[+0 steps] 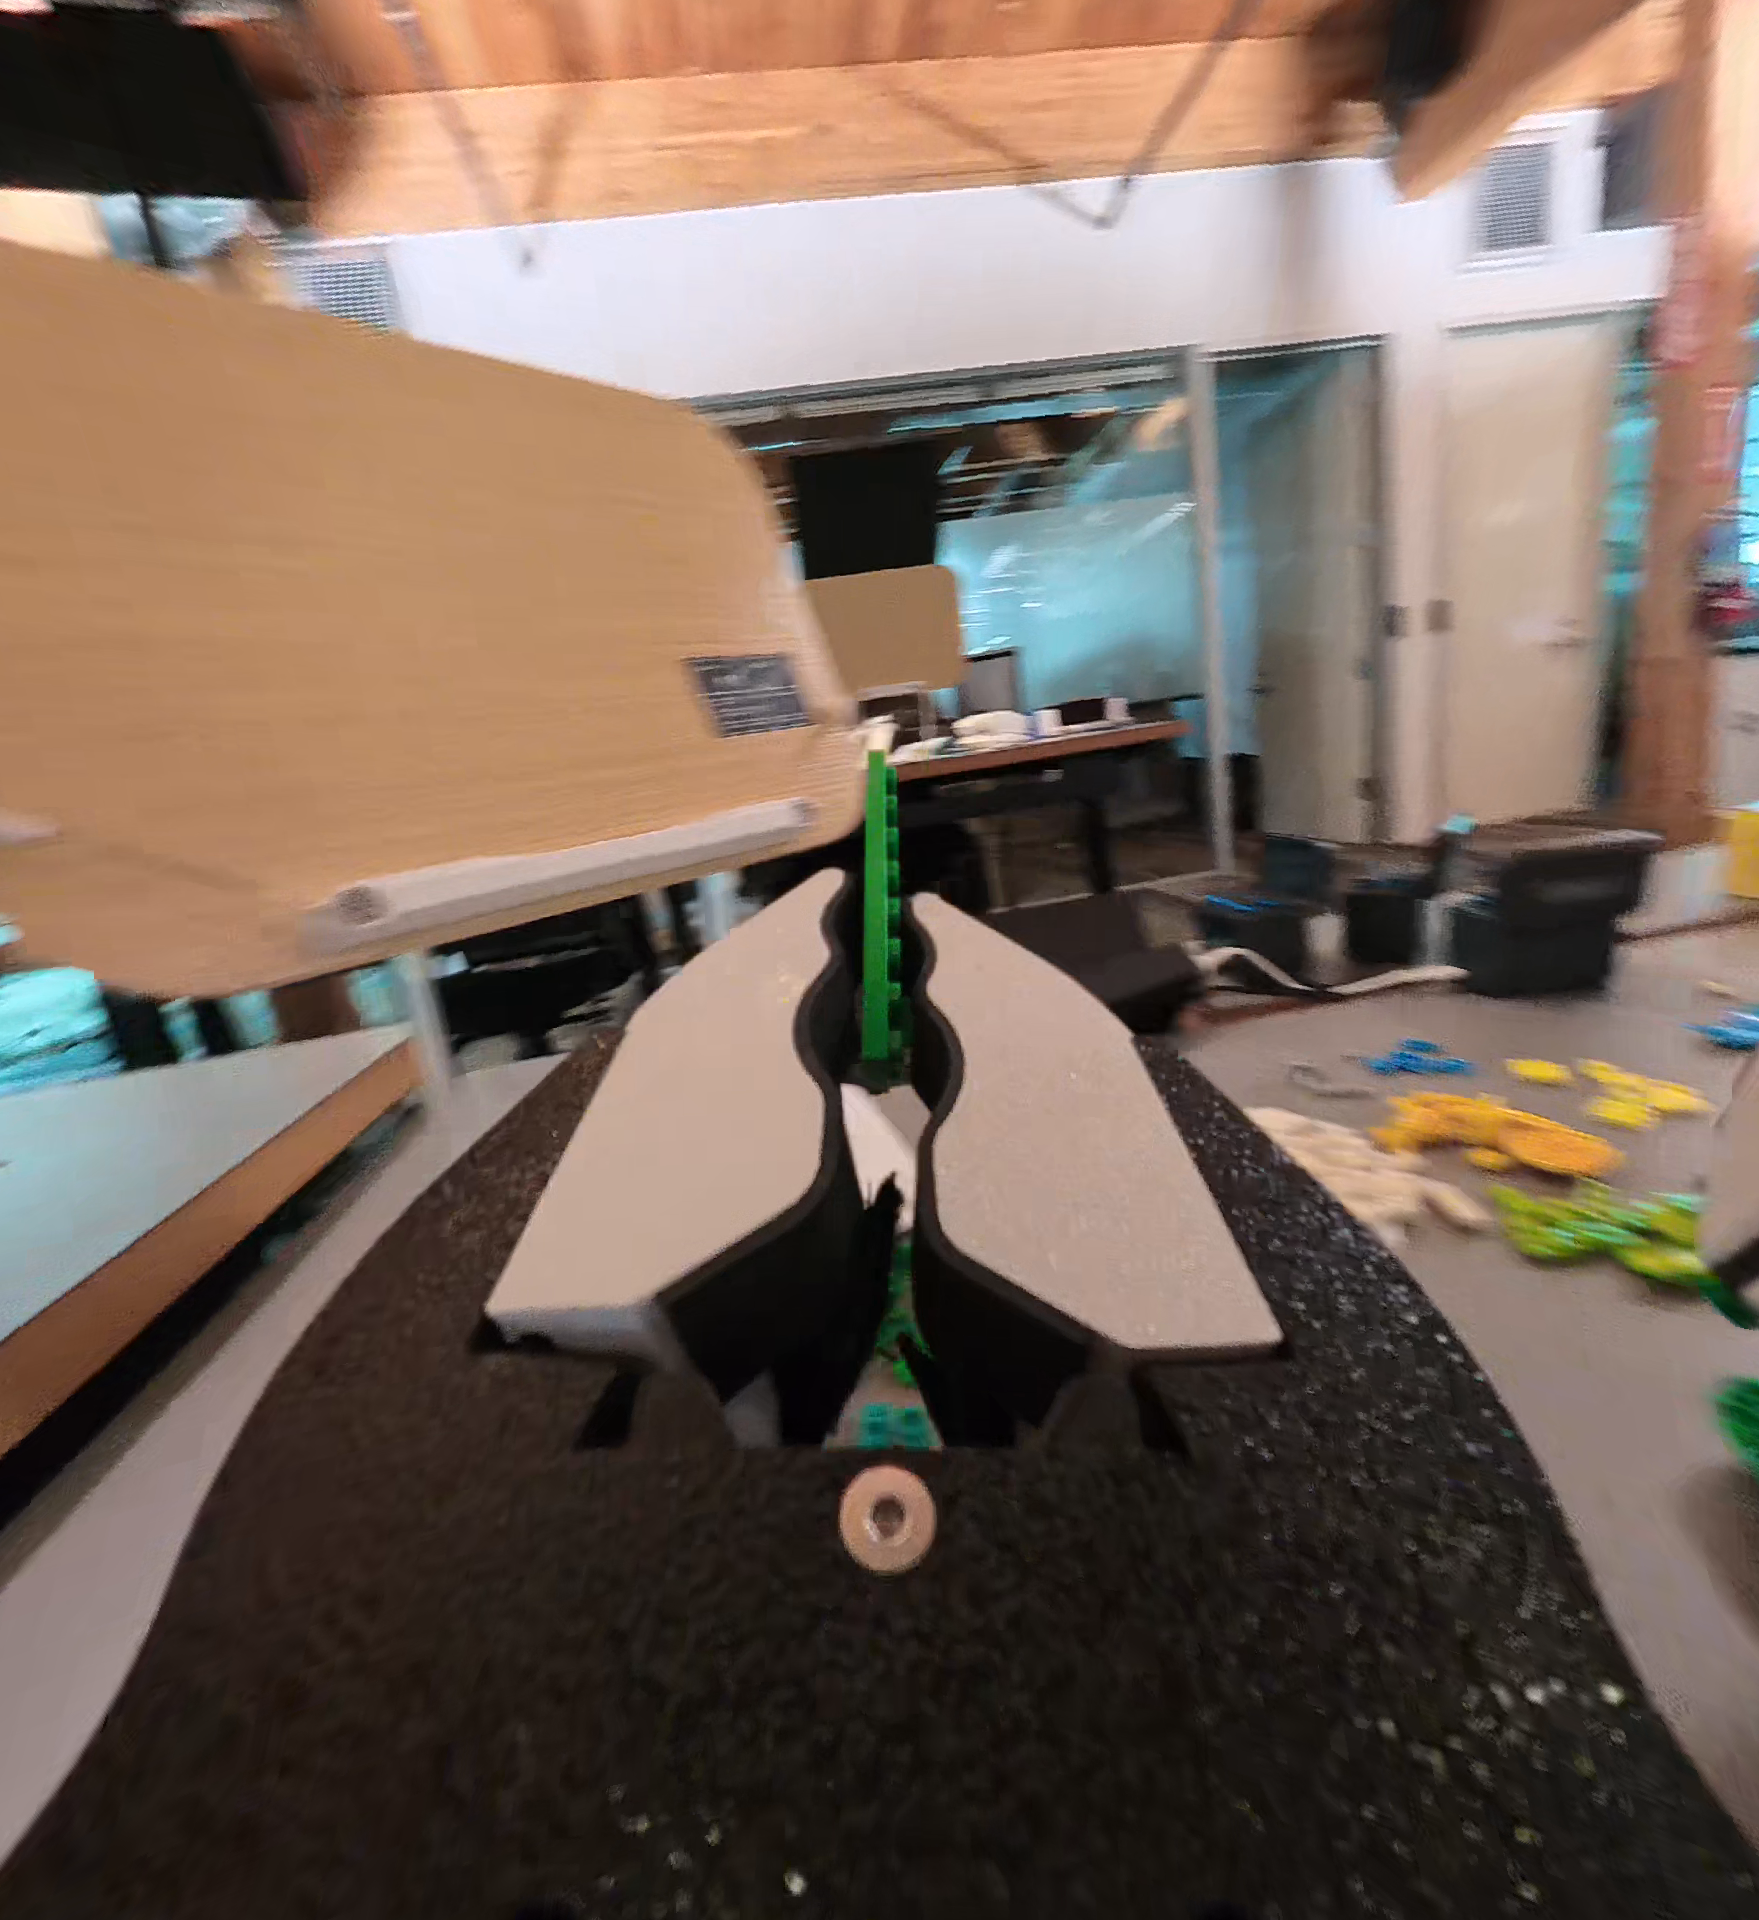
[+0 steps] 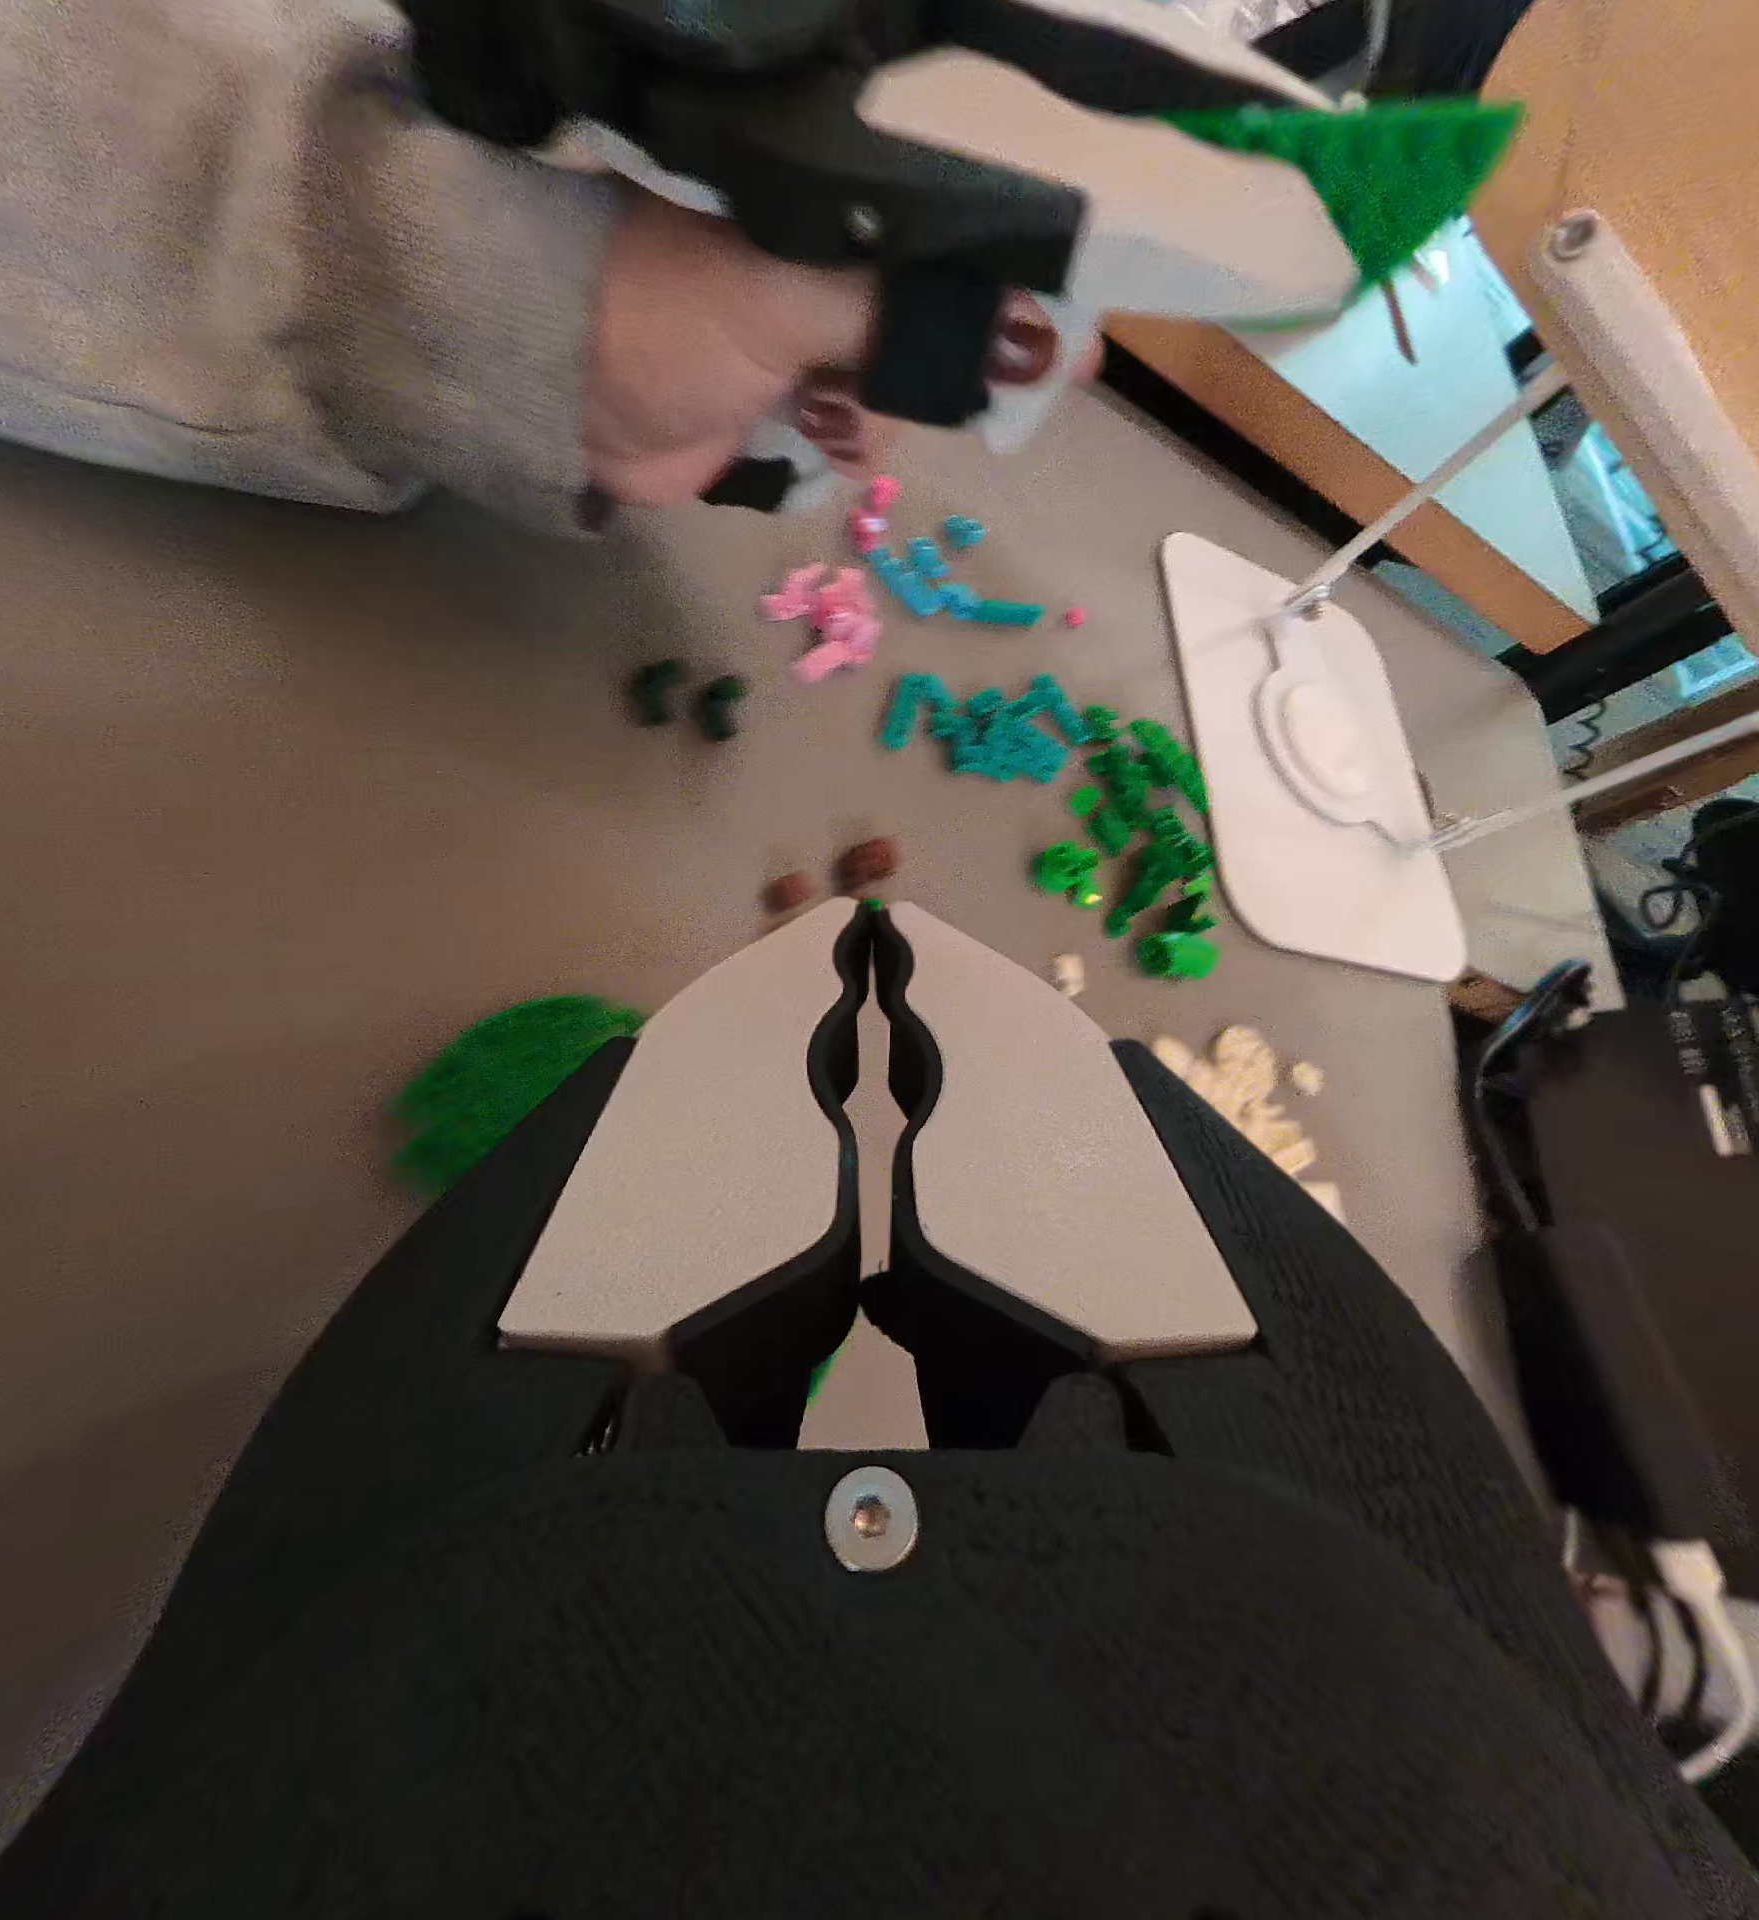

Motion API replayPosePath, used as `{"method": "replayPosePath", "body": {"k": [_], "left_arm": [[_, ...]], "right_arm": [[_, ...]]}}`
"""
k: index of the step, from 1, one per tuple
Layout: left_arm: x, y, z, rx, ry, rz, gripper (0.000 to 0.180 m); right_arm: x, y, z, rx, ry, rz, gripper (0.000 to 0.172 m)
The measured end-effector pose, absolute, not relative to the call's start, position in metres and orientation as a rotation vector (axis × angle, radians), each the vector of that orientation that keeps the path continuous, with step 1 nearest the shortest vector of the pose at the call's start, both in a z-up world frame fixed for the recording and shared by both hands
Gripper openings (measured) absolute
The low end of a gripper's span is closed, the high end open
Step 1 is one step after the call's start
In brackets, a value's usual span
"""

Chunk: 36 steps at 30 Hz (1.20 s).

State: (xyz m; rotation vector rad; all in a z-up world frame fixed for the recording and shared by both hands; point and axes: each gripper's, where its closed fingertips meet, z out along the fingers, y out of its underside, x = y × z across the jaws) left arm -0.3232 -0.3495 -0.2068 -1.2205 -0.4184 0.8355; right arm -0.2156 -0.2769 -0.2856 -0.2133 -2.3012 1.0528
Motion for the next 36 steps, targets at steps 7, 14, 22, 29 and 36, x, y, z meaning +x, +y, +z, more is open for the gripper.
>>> {"method": "replayPosePath", "body": {"k": [7, 14, 22, 29, 36], "left_arm": [[-0.364, -0.383, -0.222, -1.223, -0.577, 0.899, 0.005], [-0.366, -0.364, -0.232, -1.315, -0.532, 0.851, 0.005], [-0.347, -0.325, -0.251, -1.443, -0.391, 0.377, 0.005], [-0.297, -0.302, -0.253, -1.477, -0.117, -0.053, 0.005], [-0.295, -0.294, -0.264, -1.544, -0.127, -0.041, 0.009]], "right_arm": [[-0.352, -0.296, -0.322, -0.29, -2.307, 0.899, 0.0], [-0.384, -0.295, -0.346, -0.428, -2.361, 0.869, 0.008], [-0.359, -0.294, -0.304, -0.54, -2.233, 1.239, 0.016], [-0.307, -0.302, -0.245, -0.629, -2.216, 1.887, 0.028], [-0.3, -0.312, -0.255, -0.538, -2.393, 1.825, 0.008]]}}
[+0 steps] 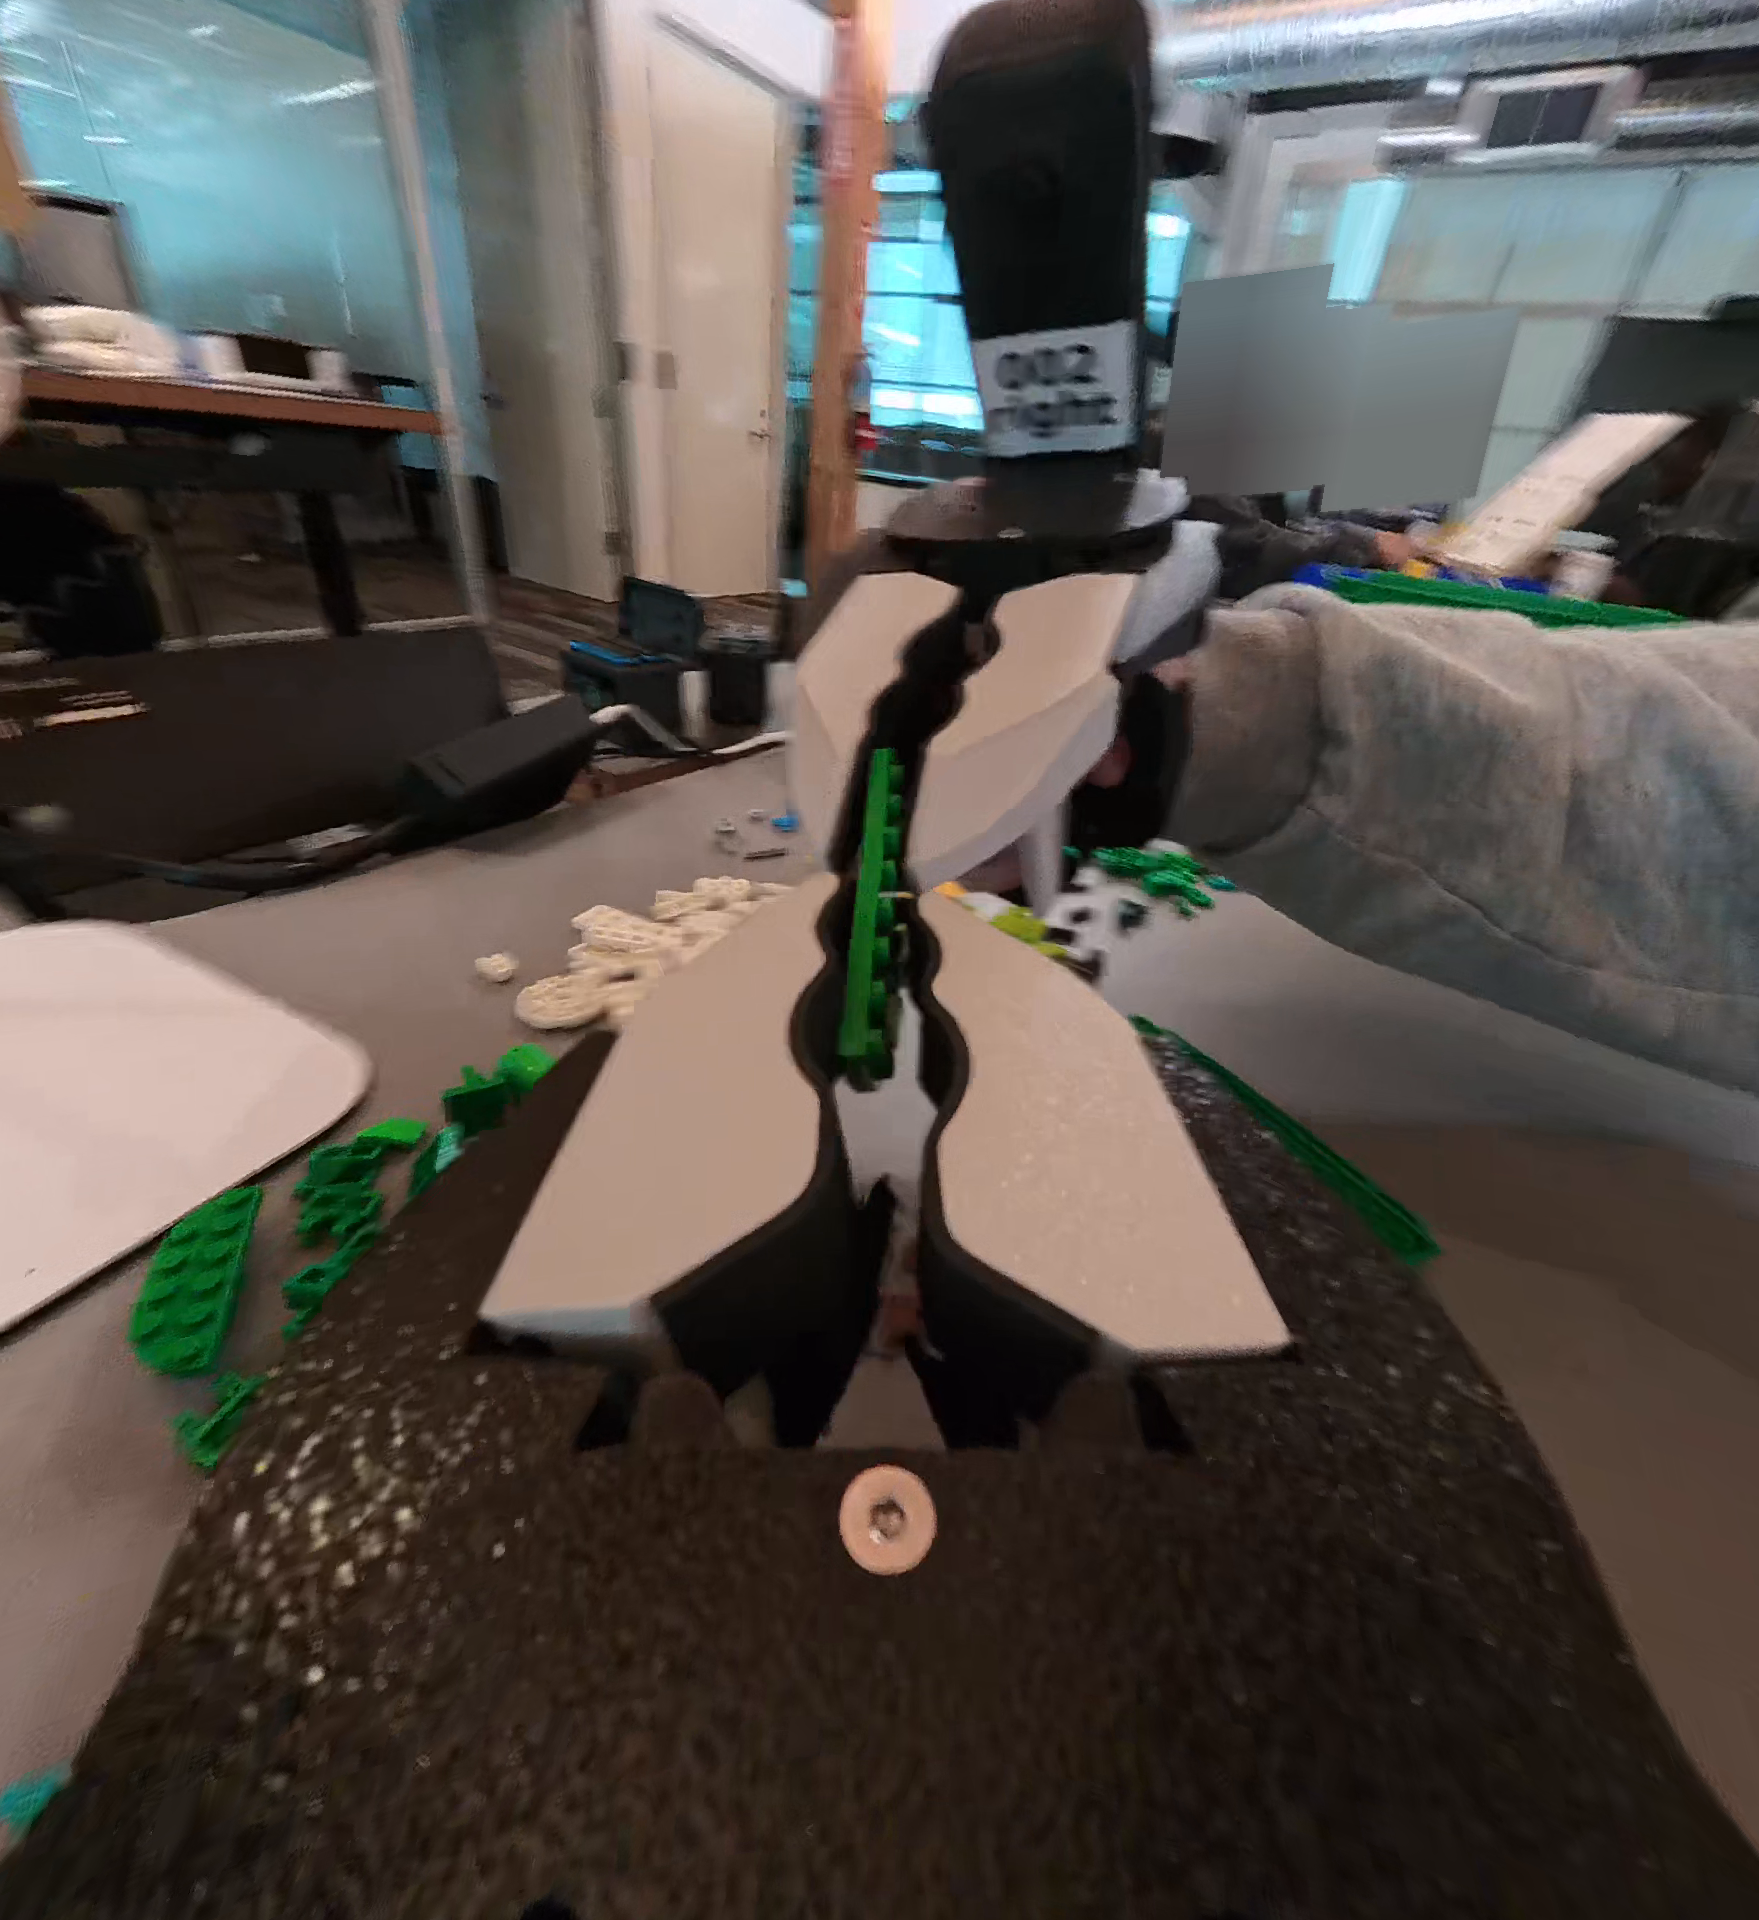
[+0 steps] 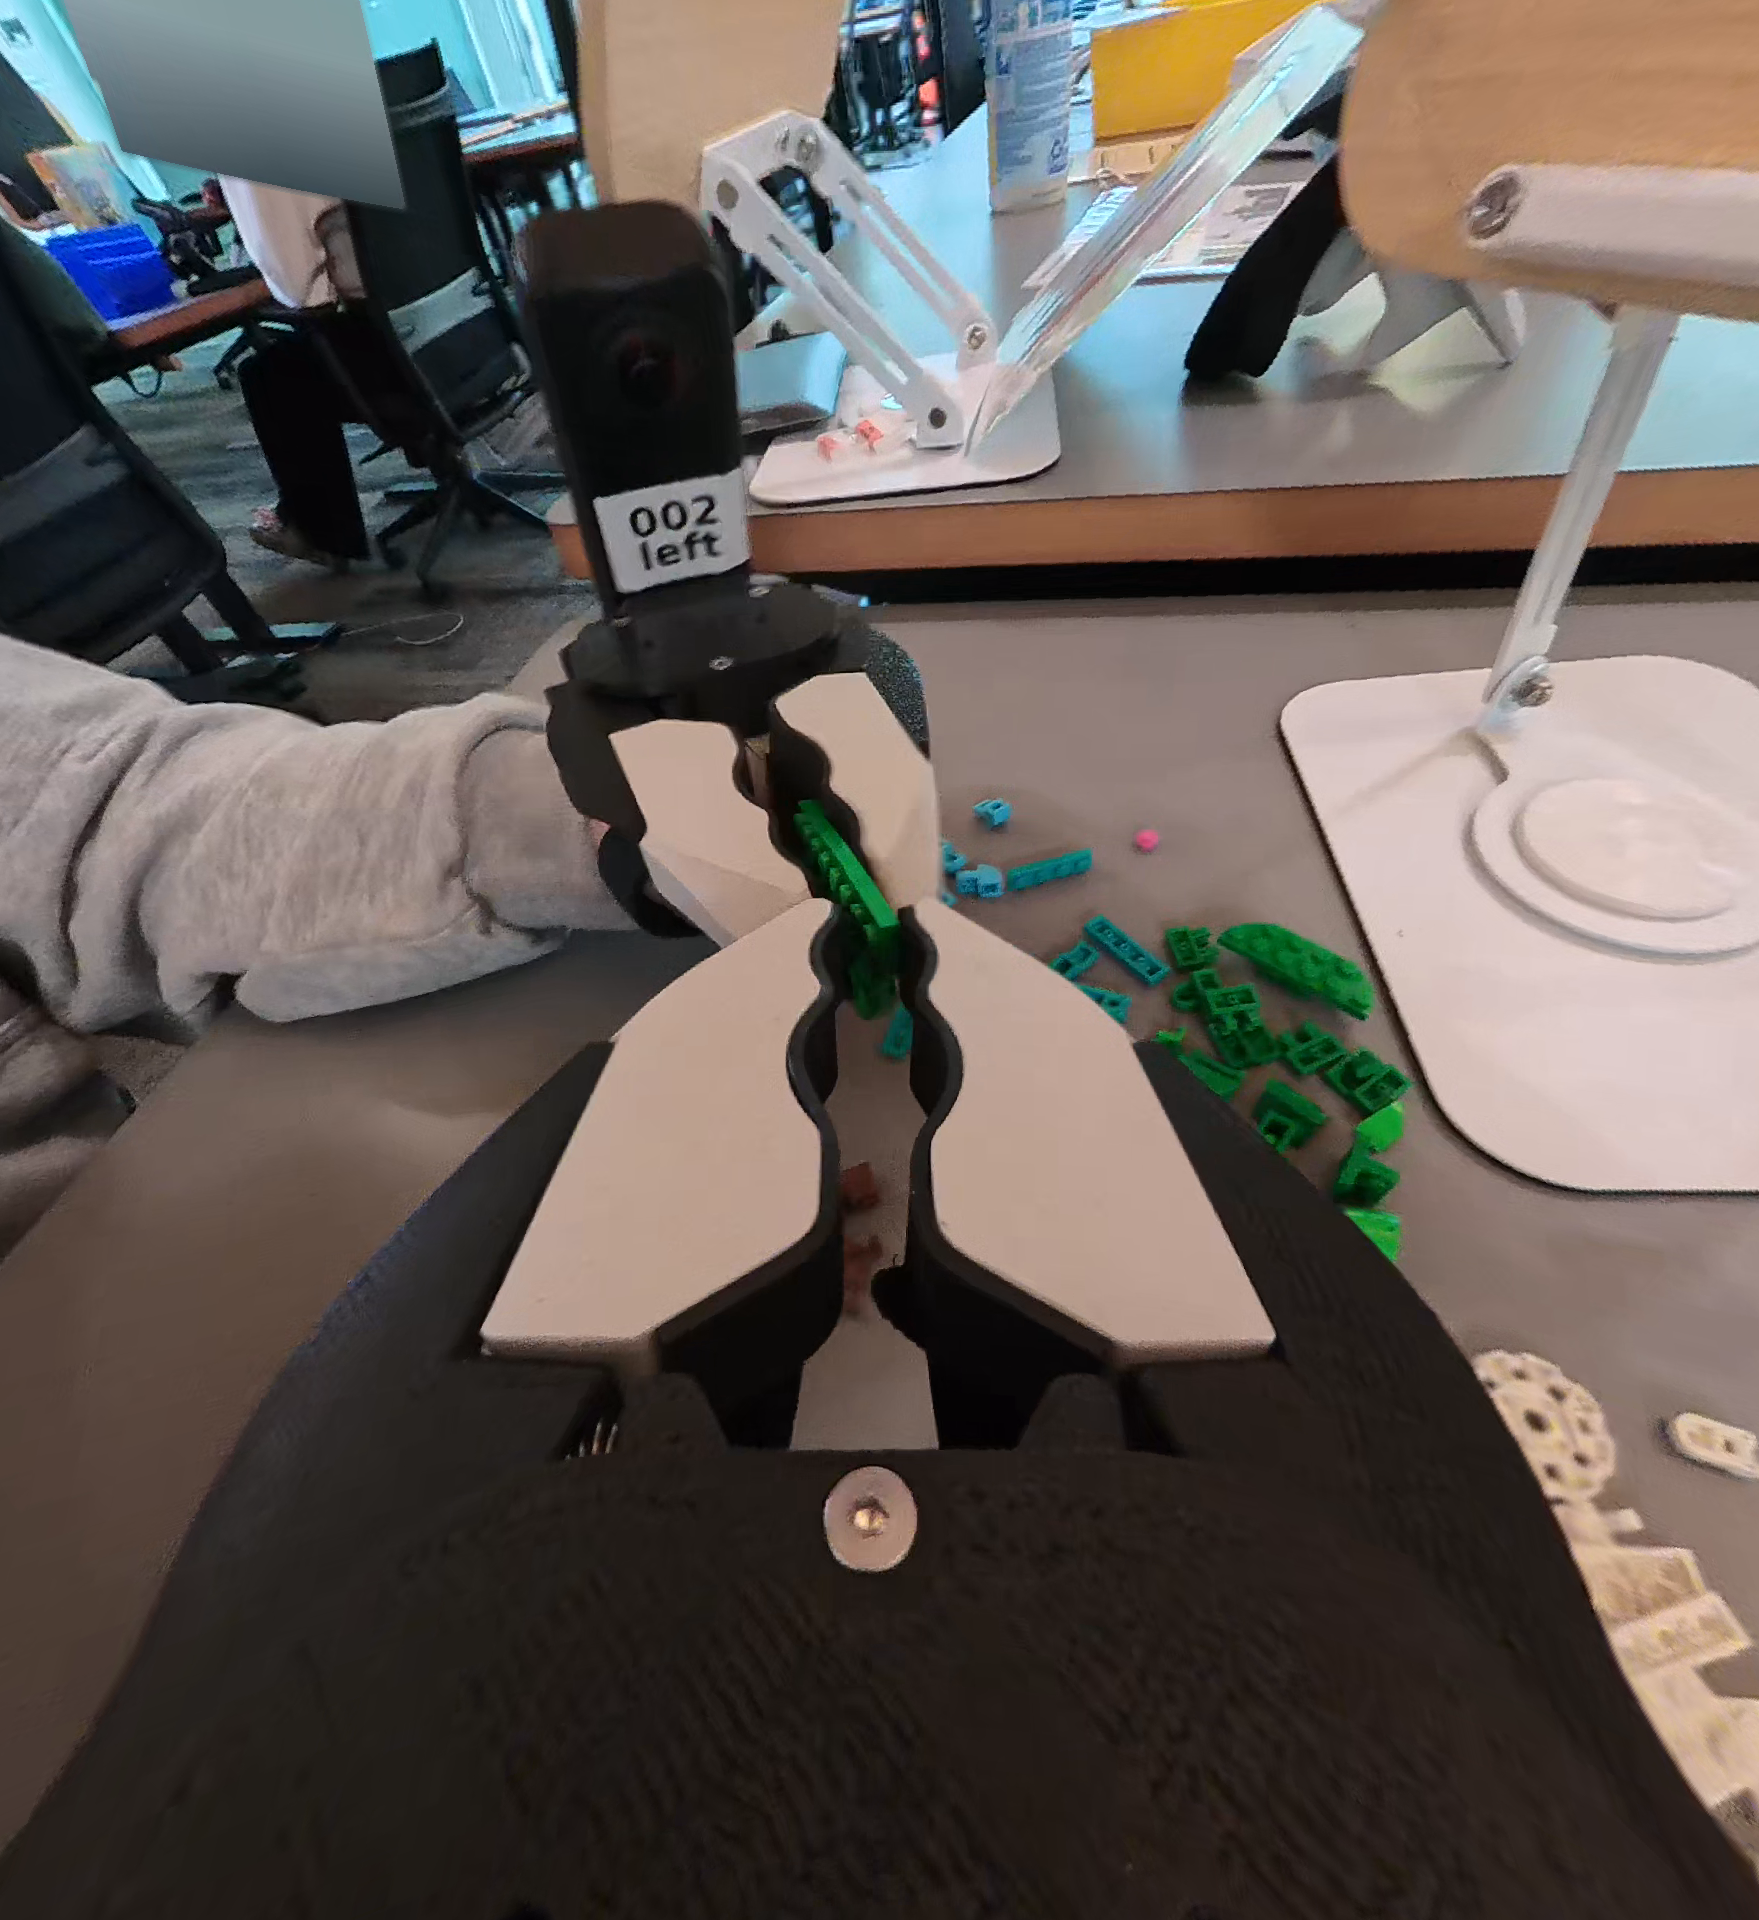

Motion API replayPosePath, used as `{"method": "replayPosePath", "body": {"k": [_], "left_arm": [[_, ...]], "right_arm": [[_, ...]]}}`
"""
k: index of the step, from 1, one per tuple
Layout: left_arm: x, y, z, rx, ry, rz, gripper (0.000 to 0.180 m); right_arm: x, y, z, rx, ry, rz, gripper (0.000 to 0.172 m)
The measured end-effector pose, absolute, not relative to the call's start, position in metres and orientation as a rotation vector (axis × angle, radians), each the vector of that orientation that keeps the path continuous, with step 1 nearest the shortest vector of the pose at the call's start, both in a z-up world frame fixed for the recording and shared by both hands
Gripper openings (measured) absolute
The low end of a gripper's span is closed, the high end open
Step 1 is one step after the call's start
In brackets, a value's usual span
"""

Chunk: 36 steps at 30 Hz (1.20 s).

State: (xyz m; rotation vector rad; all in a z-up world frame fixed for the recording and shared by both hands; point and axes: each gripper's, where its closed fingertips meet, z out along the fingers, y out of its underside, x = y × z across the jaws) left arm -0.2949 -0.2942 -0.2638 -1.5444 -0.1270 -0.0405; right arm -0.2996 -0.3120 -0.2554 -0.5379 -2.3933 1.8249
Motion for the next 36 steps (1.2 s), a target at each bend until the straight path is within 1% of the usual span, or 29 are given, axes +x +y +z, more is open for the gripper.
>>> {"method": "replayPosePath", "body": {"k": [1, 2, 4, 5, 7, 9, 13, 16, 18, 21, 23, 25, 27, 28, 29, 31, 34, 36], "left_arm": [[-0.31, -0.296, -0.265, -1.546, -0.226, 0.029, 0.026], [-0.323, -0.3, -0.27, -1.577, -0.287, 0.094, 0.043], [-0.352, -0.315, -0.278, -1.615, -0.439, 0.235, 0.077], [-0.363, -0.324, -0.277, -1.593, -0.501, 0.295, 0.078], [-0.379, -0.342, -0.269, -1.506, -0.597, 0.375, 0.071], [-0.386, -0.354, -0.263, -1.44, -0.662, 0.381, 0.064], [-0.398, -0.368, -0.272, -1.431, -0.772, 0.365, 0.051], [-0.398, -0.365, -0.28, -1.476, -0.777, 0.312, 0.049], [-0.392, -0.356, -0.283, -1.524, -0.728, 0.262, 0.055], [-0.379, -0.343, -0.29, -1.609, -0.644, 0.18, 0.064], [-0.364, -0.331, -0.285, -1.583, -0.583, 0.042, 0.058], [-0.346, -0.321, -0.263, -1.449, -0.509, -0.148, 0.053], [-0.334, -0.32, -0.239, -1.271, -0.452, -0.274, 0.047], [-0.328, -0.322, -0.226, -1.166, -0.419, -0.317, 0.031], [-0.323, -0.324, -0.217, -1.085, -0.396, -0.348, 0.021], [-0.315, -0.322, -0.213, -1.065, -0.365, -0.395, 0.011], [-0.303, -0.315, -0.213, -1.113, -0.298, -0.422, 0.008], [-0.294, -0.311, -0.216, -1.176, -0.25, -0.425, 0.006]], "right_arm": [[-0.305, -0.312, -0.255, -0.547, -2.385, 1.823, 0.004], [-0.319, -0.308, -0.257, -0.597, -2.337, 1.771, 0.003], [-0.351, -0.295, -0.268, -0.631, -2.233, 1.53, 0.003], [-0.366, -0.288, -0.276, -0.618, -2.193, 1.364, 0.003], [-0.38, -0.283, -0.296, -0.51, -2.203, 1.079, 0.003], [-0.386, -0.287, -0.31, -0.416, -2.226, 0.928, 0.003], [-0.39, -0.298, -0.312, -0.417, -2.222, 0.96, 0.003], [-0.386, -0.302, -0.308, -0.472, -2.234, 1.077, 0.003], [-0.376, -0.309, -0.302, -0.51, -2.26, 1.209, 0.003], [-0.358, -0.32, -0.279, -0.595, -2.259, 1.534, 0.003], [-0.35, -0.323, -0.254, -0.676, -2.177, 1.798, 0.003], [-0.34, -0.322, -0.23, -0.735, -2.067, 2.054, 0.003], [-0.329, -0.322, -0.217, -0.747, -1.985, 2.201, 0.003], [-0.323, -0.322, -0.215, -0.739, -1.962, 2.239, 0.003], [-0.318, -0.322, -0.215, -0.733, -1.944, 2.264, 0.003], [-0.31, -0.32, -0.216, -0.74, -1.891, 2.292, 0.003], [-0.299, -0.312, -0.218, -0.764, -1.81, 2.337, 0.003], [-0.291, -0.309, -0.225, -0.762, -1.828, 2.295, 0.005]]}}
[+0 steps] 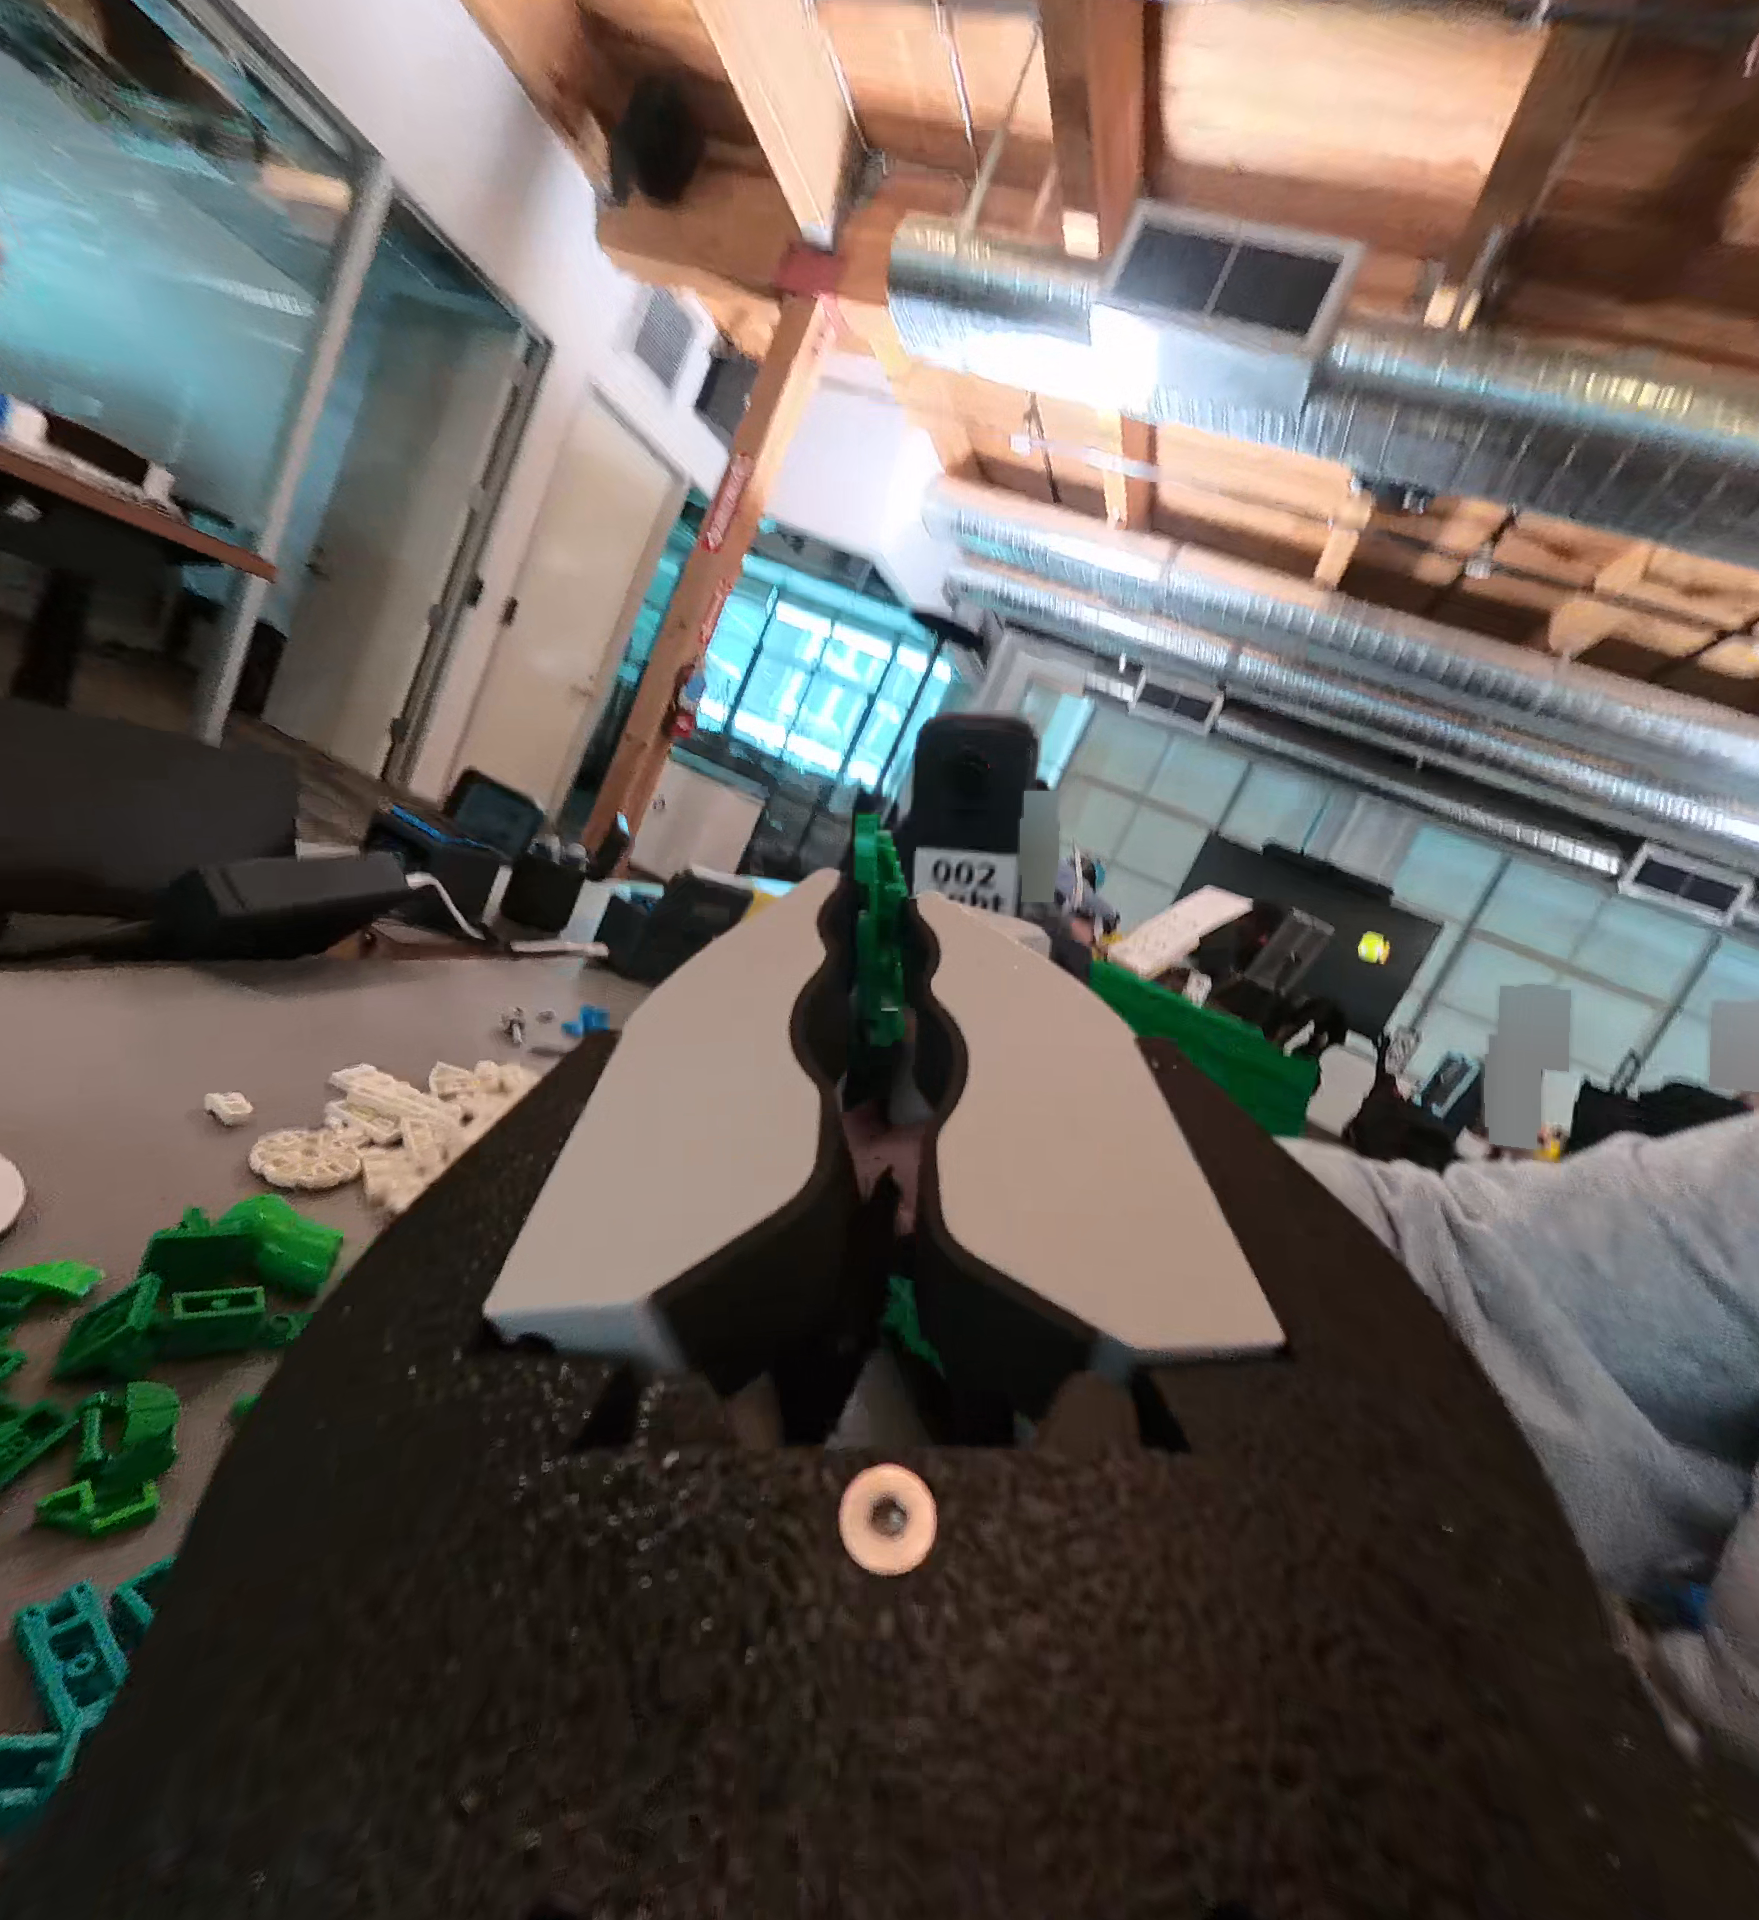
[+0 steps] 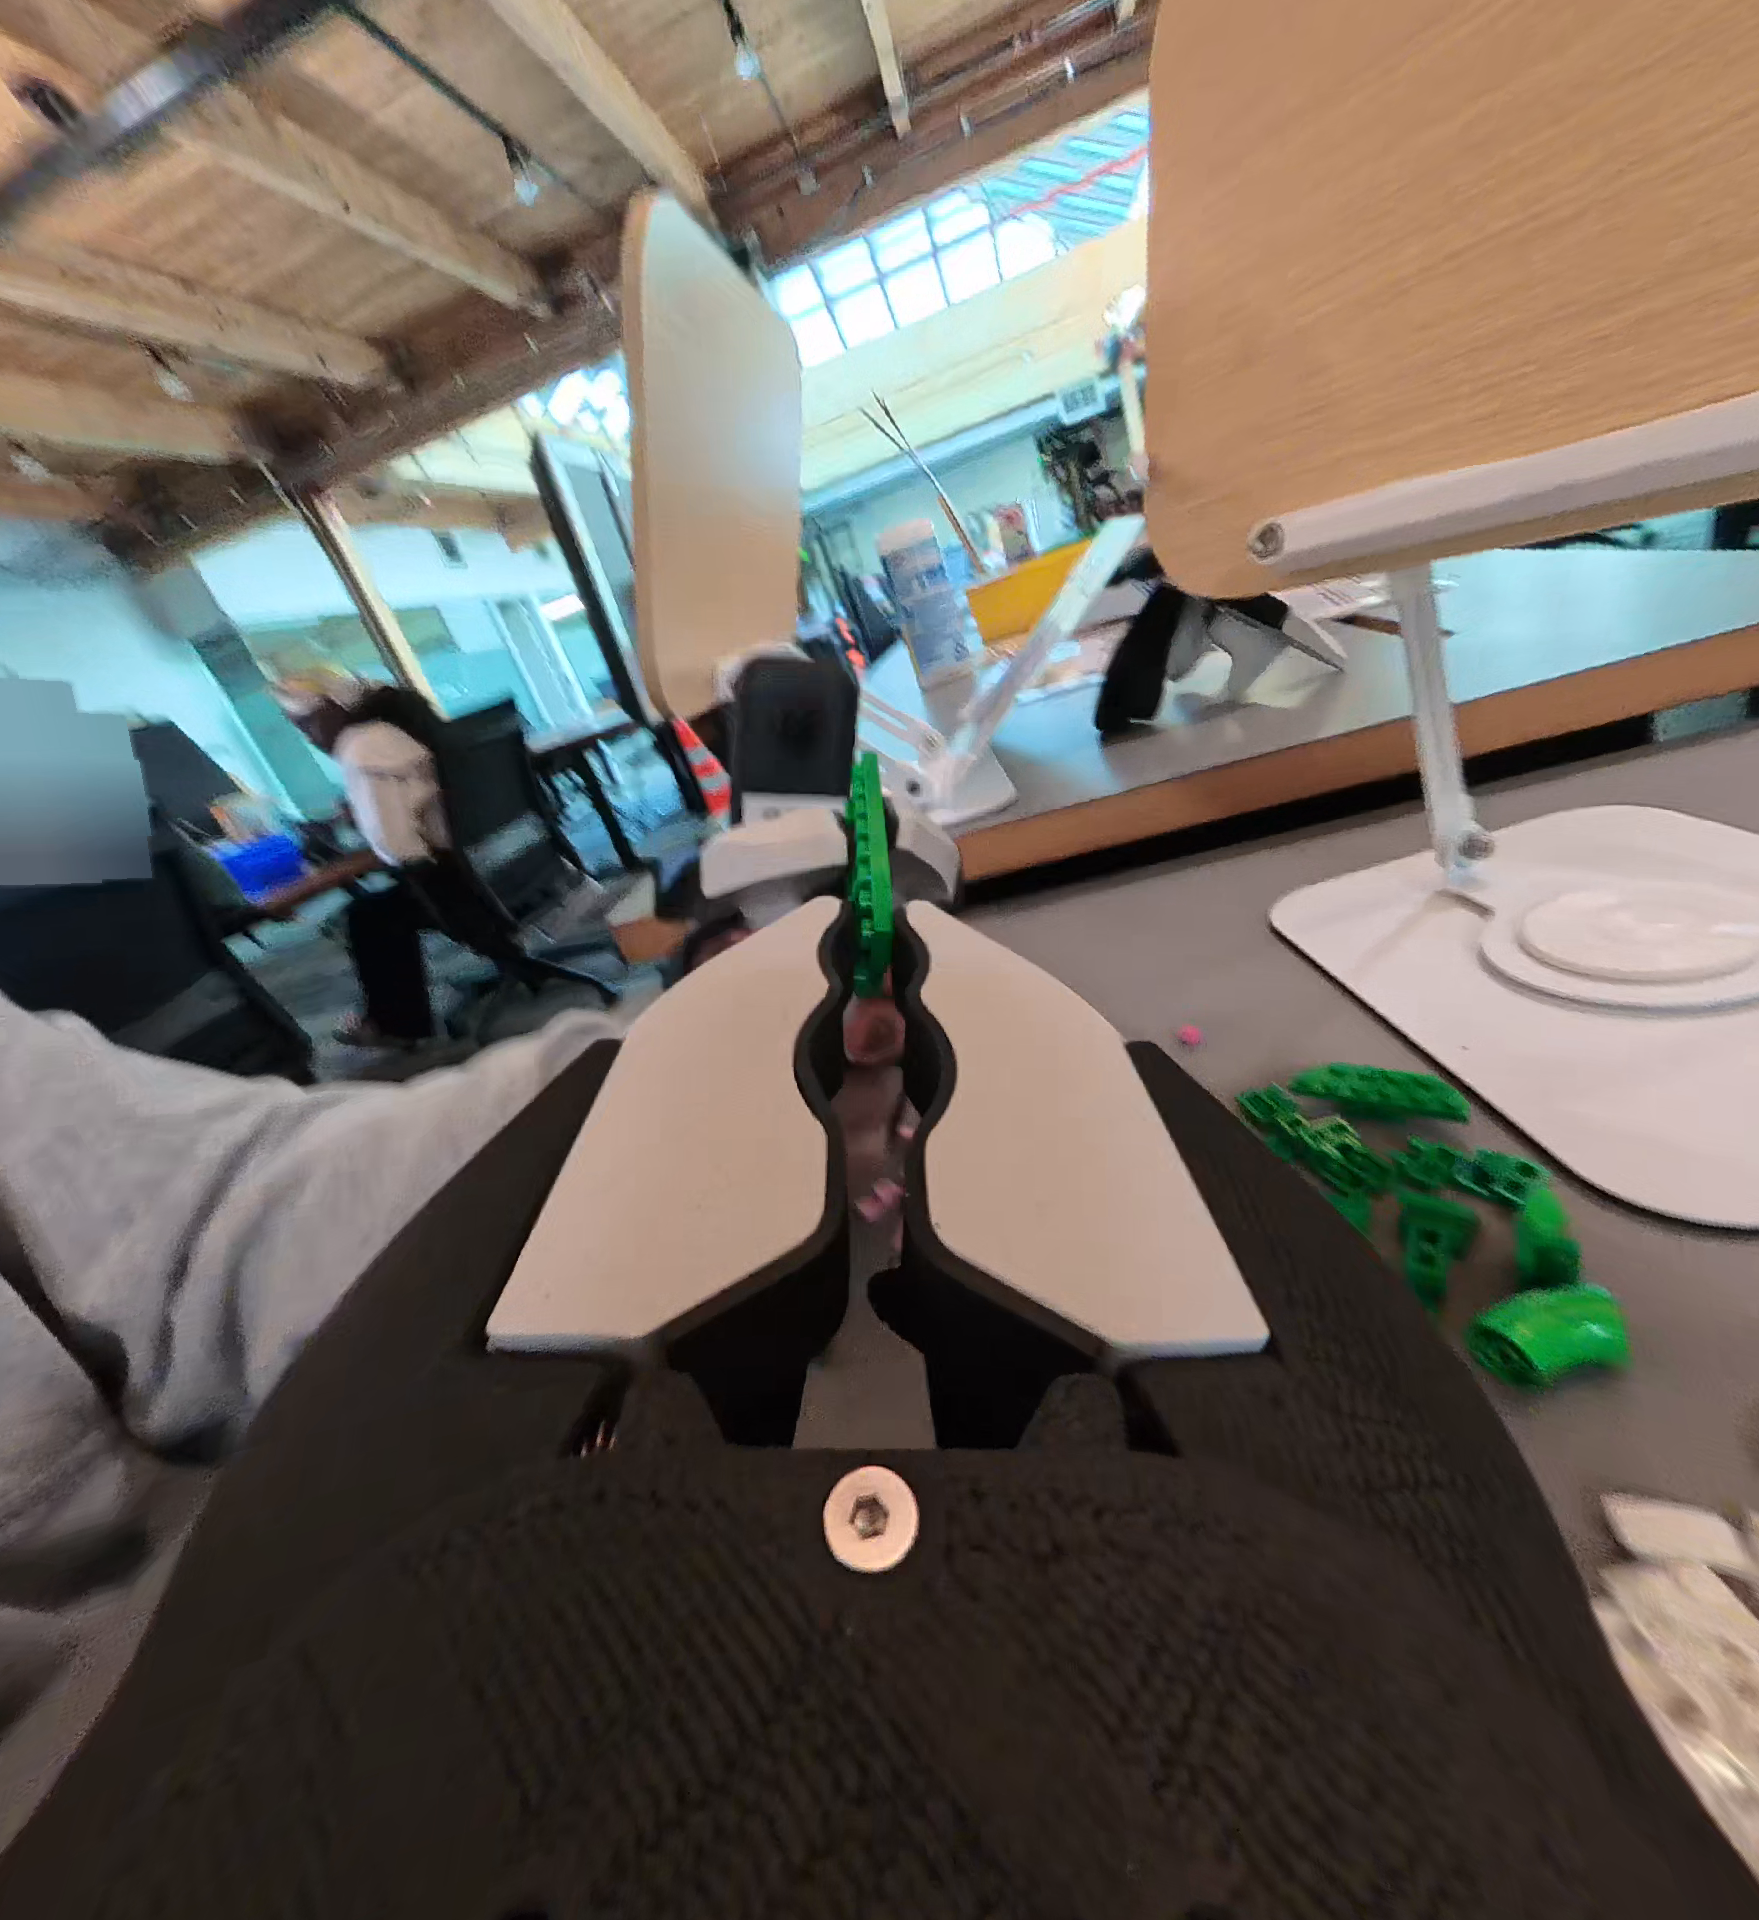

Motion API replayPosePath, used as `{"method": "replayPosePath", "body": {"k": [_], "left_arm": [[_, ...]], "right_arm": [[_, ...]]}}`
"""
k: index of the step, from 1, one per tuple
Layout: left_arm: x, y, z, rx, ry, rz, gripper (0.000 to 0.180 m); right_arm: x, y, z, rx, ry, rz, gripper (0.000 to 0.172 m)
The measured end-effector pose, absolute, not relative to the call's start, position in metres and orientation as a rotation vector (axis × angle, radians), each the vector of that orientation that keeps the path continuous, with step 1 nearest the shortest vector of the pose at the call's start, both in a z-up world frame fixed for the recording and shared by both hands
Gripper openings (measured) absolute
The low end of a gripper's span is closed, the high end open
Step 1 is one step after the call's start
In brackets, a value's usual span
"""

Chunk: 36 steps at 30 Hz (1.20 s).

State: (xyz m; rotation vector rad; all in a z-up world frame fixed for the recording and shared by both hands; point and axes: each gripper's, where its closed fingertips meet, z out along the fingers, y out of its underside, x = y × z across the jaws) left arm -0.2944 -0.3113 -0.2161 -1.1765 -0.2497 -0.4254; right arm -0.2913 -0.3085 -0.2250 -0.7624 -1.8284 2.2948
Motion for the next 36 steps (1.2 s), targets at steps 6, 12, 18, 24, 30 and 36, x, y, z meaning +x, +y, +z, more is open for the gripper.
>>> {"method": "replayPosePath", "body": {"k": [6, 12, 18, 24, 30, 36], "left_arm": [[-0.254, -0.29, -0.257, -1.628, -0.002, -0.331, 0.006], [-0.199, -0.269, -0.281, -1.722, 0.212, -0.487, 0.008], [-0.169, -0.245, -0.272, -1.616, 0.189, -0.563, 0.03], [-0.134, -0.239, -0.25, -1.514, 0.236, -0.515, 0.006], [-0.124, -0.236, -0.251, -1.493, 0.238, -0.477, 0.005], [-0.156, -0.235, -0.243, -1.488, 0.088, -0.263, 0.005]], "right_arm": [[-0.255, -0.288, -0.264, -0.676, -2.101, 1.725, 0.017], [-0.206, -0.276, -0.311, -0.661, -2.328, 1.349, 0.007], [-0.176, -0.258, -0.28, -0.818, -1.947, 1.677, 0.003], [-0.143, -0.253, -0.261, -0.823, -1.764, 1.974, 0.004], [-0.134, -0.248, -0.262, -0.805, -1.816, 1.925, 0.007], [-0.146, -0.226, -0.254, -0.753, -1.685, 1.659, 0.016]]}}
